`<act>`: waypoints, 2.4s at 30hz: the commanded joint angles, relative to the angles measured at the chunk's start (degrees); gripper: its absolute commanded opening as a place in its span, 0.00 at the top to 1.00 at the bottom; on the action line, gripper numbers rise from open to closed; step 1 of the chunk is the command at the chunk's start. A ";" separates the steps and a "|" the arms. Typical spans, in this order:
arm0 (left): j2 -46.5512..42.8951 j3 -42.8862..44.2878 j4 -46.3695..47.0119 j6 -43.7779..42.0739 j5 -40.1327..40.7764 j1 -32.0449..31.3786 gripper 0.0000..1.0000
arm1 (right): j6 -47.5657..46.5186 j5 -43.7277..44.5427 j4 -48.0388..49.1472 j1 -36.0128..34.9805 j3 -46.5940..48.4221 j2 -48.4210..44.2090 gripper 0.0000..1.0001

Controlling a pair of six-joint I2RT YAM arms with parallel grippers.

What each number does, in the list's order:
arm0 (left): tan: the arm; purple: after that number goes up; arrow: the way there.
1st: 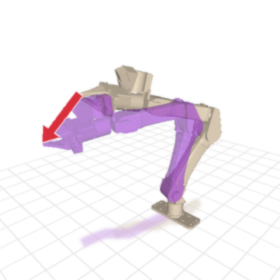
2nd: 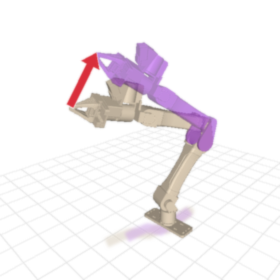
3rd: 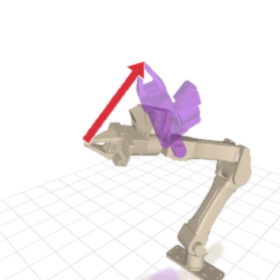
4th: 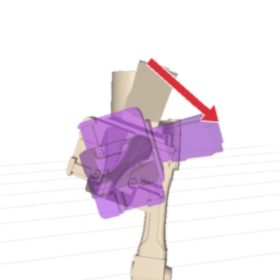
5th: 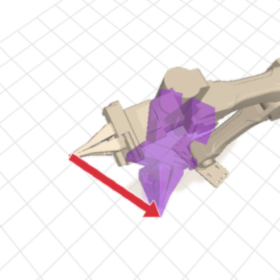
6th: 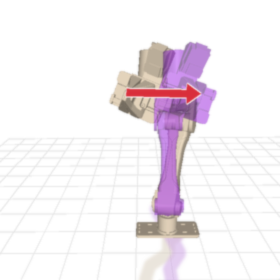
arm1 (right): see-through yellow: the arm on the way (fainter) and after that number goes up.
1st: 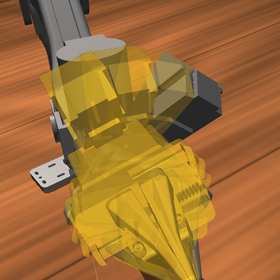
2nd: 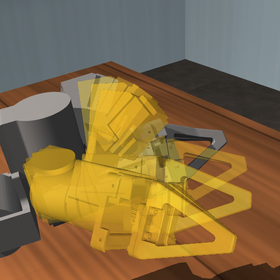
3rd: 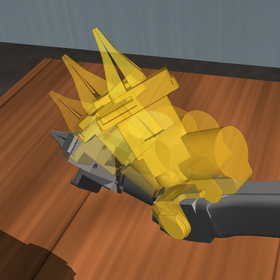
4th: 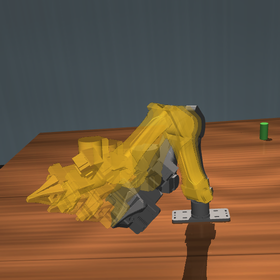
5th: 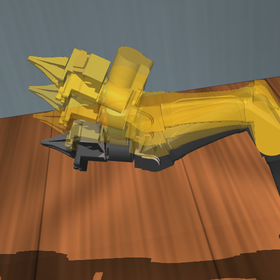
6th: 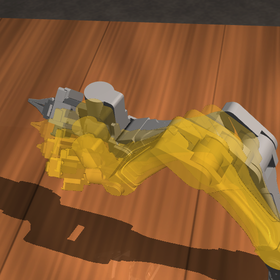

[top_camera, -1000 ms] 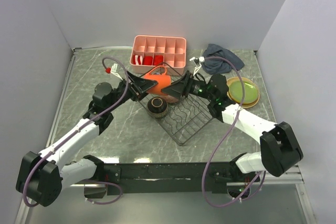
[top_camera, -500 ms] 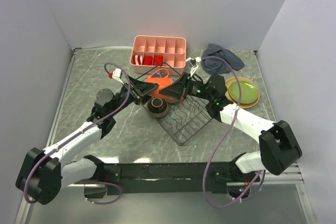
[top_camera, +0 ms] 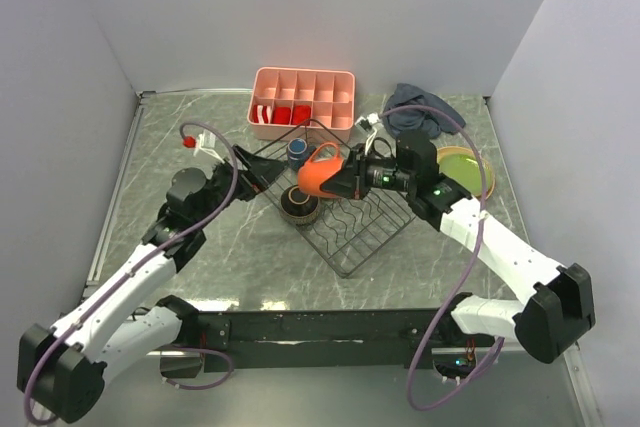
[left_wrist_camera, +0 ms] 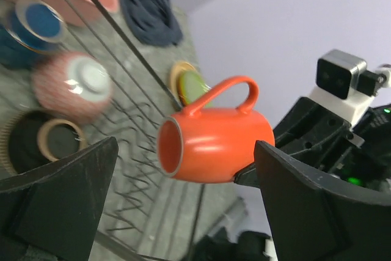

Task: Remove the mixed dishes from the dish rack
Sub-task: Place the cup at the center of the board.

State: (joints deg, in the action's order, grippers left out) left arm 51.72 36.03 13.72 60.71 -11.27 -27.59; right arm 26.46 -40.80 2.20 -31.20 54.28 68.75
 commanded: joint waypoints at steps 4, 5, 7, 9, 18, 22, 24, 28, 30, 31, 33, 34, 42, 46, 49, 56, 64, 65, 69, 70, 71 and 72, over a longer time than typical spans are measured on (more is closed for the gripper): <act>-7.86 6.24 -20.21 -22.37 18.99 0.17 0.01 | -18.89 15.11 -26.34 2.11 13.12 -2.84 1.00; -8.56 6.24 -21.35 -23.69 20.57 0.17 0.01 | -21.07 17.83 -31.15 2.28 16.18 -2.31 1.00; -10.41 5.81 -23.99 -28.00 24.60 0.09 0.00 | -23.20 24.95 -35.66 3.16 19.62 0.05 1.00; -11.81 5.37 -25.22 -31.68 26.90 0.17 0.01 | -25.66 31.09 -41.12 3.86 24.28 2.08 1.00; -14.63 1.33 -28.04 -38.73 34.12 0.09 0.01 | -29.97 46.58 -51.41 9.84 39.14 17.19 1.00; -15.34 -2.27 -26.55 -38.56 33.15 0.17 0.01 | -30.24 52.30 -53.08 11.33 44.67 25.18 1.00; -15.16 -2.89 -25.32 -39.08 33.67 0.08 0.01 | -30.76 53.36 -53.35 12.21 45.91 27.48 1.00; -13.67 -2.37 -24.26 -41.11 34.91 0.17 0.01 | -31.73 54.07 -53.44 13.36 48.37 33.45 1.00; -12.97 -2.11 -24.52 -40.93 34.56 0.52 0.00 | -31.91 53.37 -53.17 13.97 48.81 35.13 1.00; -12.88 -1.93 -24.87 -40.85 33.95 0.44 0.01 | -31.82 52.93 -52.74 14.50 48.55 36.44 1.00; -12.79 -2.10 -24.88 -40.84 33.51 0.52 0.01 | -31.47 51.61 -51.68 15.29 48.46 37.85 1.00; -12.79 -2.11 -24.62 -40.93 33.42 0.61 0.00 | -31.47 50.21 -51.42 15.73 48.72 39.34 1.00; -12.09 -1.93 -24.79 -41.02 32.89 0.61 0.01 | -31.47 48.36 -50.63 17.58 51.63 46.82 1.00; -12.09 -1.93 -24.88 -41.02 33.15 0.70 0.00 | -31.29 47.74 -50.01 18.45 52.33 49.89 1.00; -12.17 -2.02 -24.88 -41.11 33.24 0.79 0.01 | -31.20 47.91 -49.83 18.90 52.77 51.30 0.98; -11.74 -1.93 -24.97 -41.11 32.98 0.70 0.01 | -30.94 48.09 -49.74 19.77 52.68 51.57 0.55; -10.86 -1.84 -24.79 -41.02 32.54 0.70 0.01 | -27.35 45.37 -49.84 19.42 52.77 44.03 0.26; -10.59 -1.84 -24.96 -40.76 32.45 0.70 0.01 | -26.90 44.15 -49.57 19.51 52.51 42.71 0.23; -9.98 -1.84 -24.88 -40.05 32.36 0.79 0.00 | -24.44 43.61 -47.38 19.42 49.70 33.67 0.12; -9.72 -1.75 -24.79 -39.97 32.45 0.79 0.01 | -23.83 43.52 -46.07 19.42 47.69 31.90 0.09; -8.84 -1.58 -24.70 -39.88 32.54 0.79 0.01 | -23.39 43.43 -45.36 19.42 46.45 30.14 0.07; -8.31 -0.97 -24.96 -39.62 32.54 0.79 0.01 | -22.95 43.08 -44.65 19.51 43.83 26.56 0.06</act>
State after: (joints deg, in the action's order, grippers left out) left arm 41.93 32.84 -13.13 20.64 21.71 -27.05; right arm 0.60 3.36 -46.76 -11.73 102.48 106.76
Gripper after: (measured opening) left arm 0.995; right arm 0.920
